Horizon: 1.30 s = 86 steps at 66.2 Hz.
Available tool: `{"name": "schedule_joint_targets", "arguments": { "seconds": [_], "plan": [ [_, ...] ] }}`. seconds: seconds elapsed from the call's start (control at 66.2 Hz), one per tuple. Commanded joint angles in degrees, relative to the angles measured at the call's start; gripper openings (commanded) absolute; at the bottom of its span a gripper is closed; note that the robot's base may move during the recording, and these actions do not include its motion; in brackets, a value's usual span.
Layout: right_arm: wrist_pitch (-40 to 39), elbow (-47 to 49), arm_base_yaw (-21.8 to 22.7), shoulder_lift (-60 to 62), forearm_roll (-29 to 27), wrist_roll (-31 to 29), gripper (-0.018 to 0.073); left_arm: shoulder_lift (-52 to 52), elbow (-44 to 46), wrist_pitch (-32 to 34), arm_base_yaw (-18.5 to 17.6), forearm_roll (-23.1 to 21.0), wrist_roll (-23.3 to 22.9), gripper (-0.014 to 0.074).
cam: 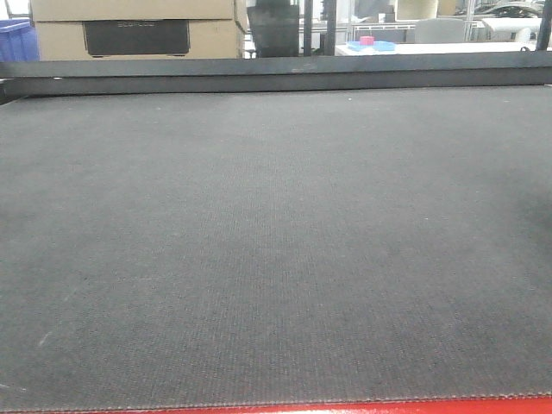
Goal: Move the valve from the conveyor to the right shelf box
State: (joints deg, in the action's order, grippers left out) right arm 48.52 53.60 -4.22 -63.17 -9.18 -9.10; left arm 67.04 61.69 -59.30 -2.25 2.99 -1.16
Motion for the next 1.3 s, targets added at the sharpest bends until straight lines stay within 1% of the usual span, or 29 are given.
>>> {"name": "schedule_joint_targets", "arguments": {
  "seconds": [0.0,0.181,0.363,0.468,0.635,1.012,1.284],
  "plan": [
    [-2.7,1.0,0.2,3.8,0.0,0.0,-0.0154,-4.8,-2.0,2.6,-0.3,0.1,-0.5,-0.0111],
    [-2.7,1.9,0.2,9.1,0.0,0.0,-0.0154,-11.8,-2.0,3.9,-0.3,0.1,-0.5,-0.0111],
    [-2.2,5.5,0.2,11.7,0.0,0.0,-0.0154,-16.6,-1.0,5.2,-0.3,0.1,-0.5,-0.0111],
    [-0.4,9.1,0.2,11.8,0.0,0.0,-0.0154,-17.2,0.8,4.9,-0.3,0.1,-0.6,-0.0111],
    [1.6,13.9,0.2,11.8,0.0,0.0,-0.0154,-16.7,4.5,4.3,-0.3,0.1,-2.3,-0.0111],
    [1.1,14.2,0.2,11.8,-0.1,0.0,-0.0154,-15.7,5.0,6.3,-0.3,0.3,-2.3,-0.0111],
    [0.4,14.2,0.2,11.8,-0.1,0.0,-0.0154,-15.7,5.0,9.6,-0.3,0.3,-2.3,-0.0111]
  ]
}}
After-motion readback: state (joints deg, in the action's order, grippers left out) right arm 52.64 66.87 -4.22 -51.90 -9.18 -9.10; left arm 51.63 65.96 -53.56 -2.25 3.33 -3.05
